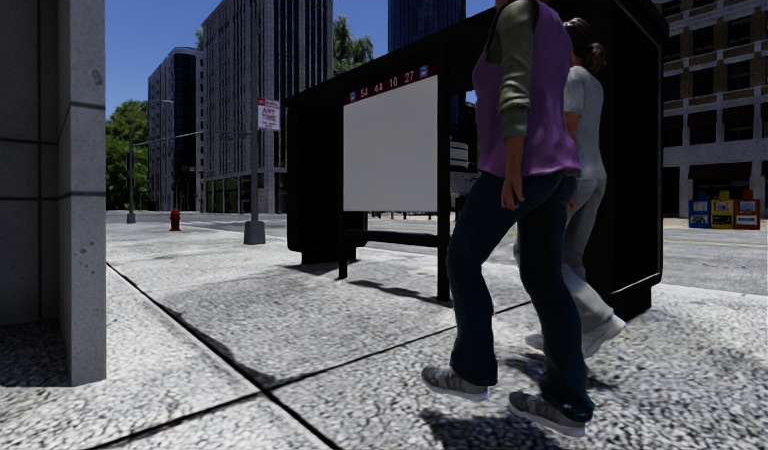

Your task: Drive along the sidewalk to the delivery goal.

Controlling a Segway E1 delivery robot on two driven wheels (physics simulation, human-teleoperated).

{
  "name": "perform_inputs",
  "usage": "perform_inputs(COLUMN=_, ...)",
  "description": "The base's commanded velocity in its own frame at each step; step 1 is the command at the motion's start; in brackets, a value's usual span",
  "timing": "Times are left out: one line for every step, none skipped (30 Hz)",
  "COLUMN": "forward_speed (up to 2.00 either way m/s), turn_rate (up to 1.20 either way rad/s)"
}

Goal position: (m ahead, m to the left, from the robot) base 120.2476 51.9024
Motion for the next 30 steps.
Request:
perform_inputs(forward_speed=0.00, turn_rate=0.00)
perform_inputs(forward_speed=0.00, turn_rate=0.00)
perform_inputs(forward_speed=0.00, turn_rate=0.00)
perform_inputs(forward_speed=0.00, turn_rate=0.00)
perform_inputs(forward_speed=0.00, turn_rate=0.00)
perform_inputs(forward_speed=0.00, turn_rate=0.00)
perform_inputs(forward_speed=0.00, turn_rate=0.00)
perform_inputs(forward_speed=0.00, turn_rate=0.00)
perform_inputs(forward_speed=0.00, turn_rate=0.00)
perform_inputs(forward_speed=0.00, turn_rate=0.00)
perform_inputs(forward_speed=0.00, turn_rate=0.00)
perform_inputs(forward_speed=0.00, turn_rate=0.00)
perform_inputs(forward_speed=0.00, turn_rate=0.00)
perform_inputs(forward_speed=0.00, turn_rate=0.00)
perform_inputs(forward_speed=0.00, turn_rate=0.00)
perform_inputs(forward_speed=0.00, turn_rate=0.00)
perform_inputs(forward_speed=0.00, turn_rate=0.00)
perform_inputs(forward_speed=0.00, turn_rate=0.00)
perform_inputs(forward_speed=0.00, turn_rate=0.00)
perform_inputs(forward_speed=0.00, turn_rate=0.00)
perform_inputs(forward_speed=0.00, turn_rate=0.00)
perform_inputs(forward_speed=0.00, turn_rate=0.00)
perform_inputs(forward_speed=0.00, turn_rate=0.00)
perform_inputs(forward_speed=0.00, turn_rate=0.00)
perform_inputs(forward_speed=0.00, turn_rate=0.00)
perform_inputs(forward_speed=0.00, turn_rate=0.00)
perform_inputs(forward_speed=0.00, turn_rate=0.00)
perform_inputs(forward_speed=0.00, turn_rate=0.00)
perform_inputs(forward_speed=0.00, turn_rate=0.00)
perform_inputs(forward_speed=0.00, turn_rate=0.00)
